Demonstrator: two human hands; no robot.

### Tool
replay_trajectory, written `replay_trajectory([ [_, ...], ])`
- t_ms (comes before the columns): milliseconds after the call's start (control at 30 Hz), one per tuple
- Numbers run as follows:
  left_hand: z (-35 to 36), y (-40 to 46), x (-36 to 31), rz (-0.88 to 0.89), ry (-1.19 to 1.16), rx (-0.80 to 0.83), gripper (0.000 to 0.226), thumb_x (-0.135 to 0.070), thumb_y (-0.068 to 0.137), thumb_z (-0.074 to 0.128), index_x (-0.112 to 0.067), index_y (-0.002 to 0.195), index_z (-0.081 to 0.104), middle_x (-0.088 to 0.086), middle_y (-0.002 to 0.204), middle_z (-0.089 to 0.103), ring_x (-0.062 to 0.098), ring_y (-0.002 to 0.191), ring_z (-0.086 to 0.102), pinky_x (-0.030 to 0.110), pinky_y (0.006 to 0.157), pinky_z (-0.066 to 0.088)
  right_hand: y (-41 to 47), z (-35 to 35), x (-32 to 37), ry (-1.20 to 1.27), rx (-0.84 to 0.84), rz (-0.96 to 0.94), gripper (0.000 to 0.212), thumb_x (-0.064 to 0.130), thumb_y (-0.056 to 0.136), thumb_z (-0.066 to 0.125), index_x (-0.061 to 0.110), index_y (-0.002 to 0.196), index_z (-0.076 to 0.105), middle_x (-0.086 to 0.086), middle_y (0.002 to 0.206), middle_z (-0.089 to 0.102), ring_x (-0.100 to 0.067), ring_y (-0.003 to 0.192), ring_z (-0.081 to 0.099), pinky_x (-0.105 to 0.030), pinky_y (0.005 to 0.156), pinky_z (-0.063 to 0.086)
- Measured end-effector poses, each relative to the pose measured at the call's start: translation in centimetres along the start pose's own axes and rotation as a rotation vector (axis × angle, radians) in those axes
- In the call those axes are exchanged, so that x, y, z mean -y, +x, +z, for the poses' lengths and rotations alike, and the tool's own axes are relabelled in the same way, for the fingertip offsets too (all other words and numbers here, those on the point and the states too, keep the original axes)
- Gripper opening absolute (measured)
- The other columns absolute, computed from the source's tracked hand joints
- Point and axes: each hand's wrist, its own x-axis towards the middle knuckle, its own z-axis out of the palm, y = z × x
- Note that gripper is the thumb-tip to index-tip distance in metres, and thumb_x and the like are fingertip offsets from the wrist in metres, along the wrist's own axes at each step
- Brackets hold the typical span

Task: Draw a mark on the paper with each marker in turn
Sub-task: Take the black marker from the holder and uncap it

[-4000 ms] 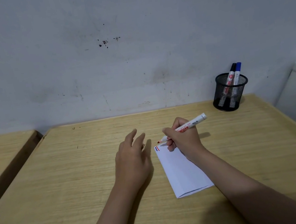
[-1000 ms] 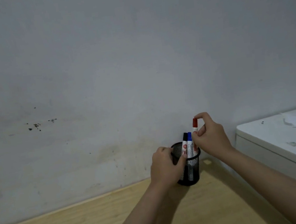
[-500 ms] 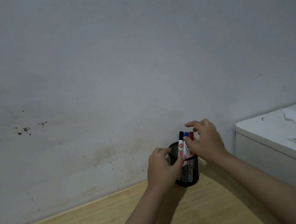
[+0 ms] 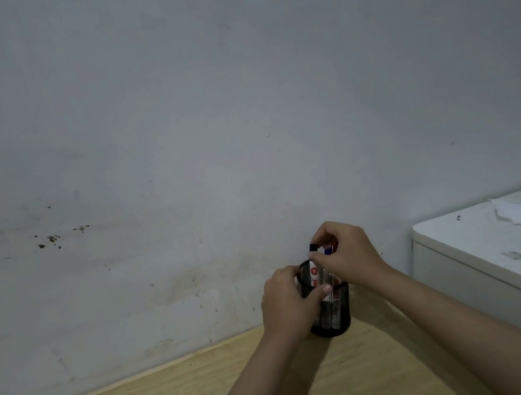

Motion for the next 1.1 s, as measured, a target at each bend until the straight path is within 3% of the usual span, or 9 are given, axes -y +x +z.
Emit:
replay_trajectory([
  [33,-0.2,-0.2,-0.1,-0.003,-0.016,-0.004,0.053,-0.043,0.074,0.071,-0.015,0.116,0.057,0.002,0.119,0.060,0.019,0.110,0.053,0.032,0.087,0.046,-0.1,-0.4,0.6,0.069,-0.012,0.009,0.013,0.011,0.072,0.074,0.019,0.077,0.065,0.009,0.077,0.065,-0.015,0.076,0.063,-0.012,0.064,0.047],
  [100,-1.1,-0.8,-0.4,-0.004,-0.076,-0.045,0.056,-0.040,0.076,0.070,-0.016,0.123,0.053,0.000,0.123,0.059,0.018,0.113,0.053,0.031,0.091,0.046,-0.3,-1.3,2.0,0.178,-0.078,0.006,0.016,0.005,0.072,0.074,0.019,0.076,0.066,0.007,0.078,0.068,-0.011,0.075,0.067,-0.009,0.064,0.047],
  [267,-5.5,-2.9,-3.3,0.063,-0.284,-0.246,0.034,-0.025,0.078,0.072,-0.023,0.110,0.060,-0.010,0.101,0.066,0.002,0.088,0.063,0.009,0.067,0.047,-2.2,-4.2,7.3,0.352,-0.143,-0.089,0.018,0.005,0.071,0.078,0.019,0.079,0.072,0.008,0.081,0.073,-0.006,0.078,0.069,-0.018,0.074,0.054],
  [500,-12.4,-8.1,-7.9,0.215,-0.297,-0.270,0.017,-0.015,0.079,0.070,-0.022,0.094,0.066,-0.007,0.079,0.071,0.002,0.073,0.067,0.015,0.063,0.051,-7.5,-7.5,15.5,0.552,-0.032,-0.145,0.016,0.003,0.071,0.078,0.014,0.082,0.076,-0.001,0.081,0.076,-0.014,0.078,0.073,-0.032,0.077,0.059],
  [633,-15.8,-12.1,-9.3,0.221,-0.298,-0.325,0.033,-0.009,0.079,0.068,-0.027,0.105,0.059,-0.009,0.079,0.069,0.001,0.073,0.067,0.009,0.062,0.048,-11.2,-9.4,18.7,0.683,-0.045,-0.120,0.014,0.008,0.075,0.076,0.012,0.089,0.076,-0.002,0.089,0.077,-0.012,0.084,0.072,-0.024,0.077,0.056],
  [767,-18.3,-16.9,-9.5,0.111,-0.414,-0.340,0.034,-0.010,0.079,0.070,-0.028,0.104,0.055,0.003,0.084,0.068,0.013,0.072,0.071,0.018,0.064,0.053,-17.1,-9.2,20.3,0.823,-0.180,0.080,0.004,0.005,0.080,0.071,0.008,0.079,0.073,-0.004,0.072,0.073,-0.016,0.070,0.068,-0.025,0.067,0.057],
  [867,-19.1,-20.5,-9.4,0.024,-0.571,-0.324,0.022,-0.006,0.081,0.068,-0.017,0.098,0.058,0.013,0.086,0.067,0.019,0.076,0.073,0.030,0.074,0.057,-22.1,-7.0,21.4,0.952,-0.121,0.367,0.006,0.008,0.082,0.068,0.005,0.077,0.069,-0.002,0.061,0.067,-0.015,0.061,0.062,-0.025,0.056,0.056],
  [967,-19.1,-24.1,-9.0,-0.046,-0.748,-0.286,0.014,-0.006,0.087,0.060,-0.009,0.100,0.061,0.020,0.093,0.071,0.021,0.086,0.073,0.027,0.076,0.056,-25.7,-5.1,22.5,1.088,-0.059,0.647,0.012,0.016,0.085,0.067,0.006,0.078,0.066,-0.006,0.066,0.062,-0.016,0.061,0.057,-0.027,0.054,0.051],
  [1100,-18.1,-28.3,-8.5,-0.120,-0.757,-0.263,0.015,-0.008,0.088,0.058,-0.012,0.098,0.068,0.009,0.091,0.075,0.018,0.090,0.072,0.025,0.074,0.055,-27.7,-4.3,24.1,1.280,0.012,0.831,0.018,0.027,0.086,0.065,0.009,0.084,0.066,-0.004,0.070,0.053,-0.015,0.059,0.048,-0.027,0.051,0.043],
])
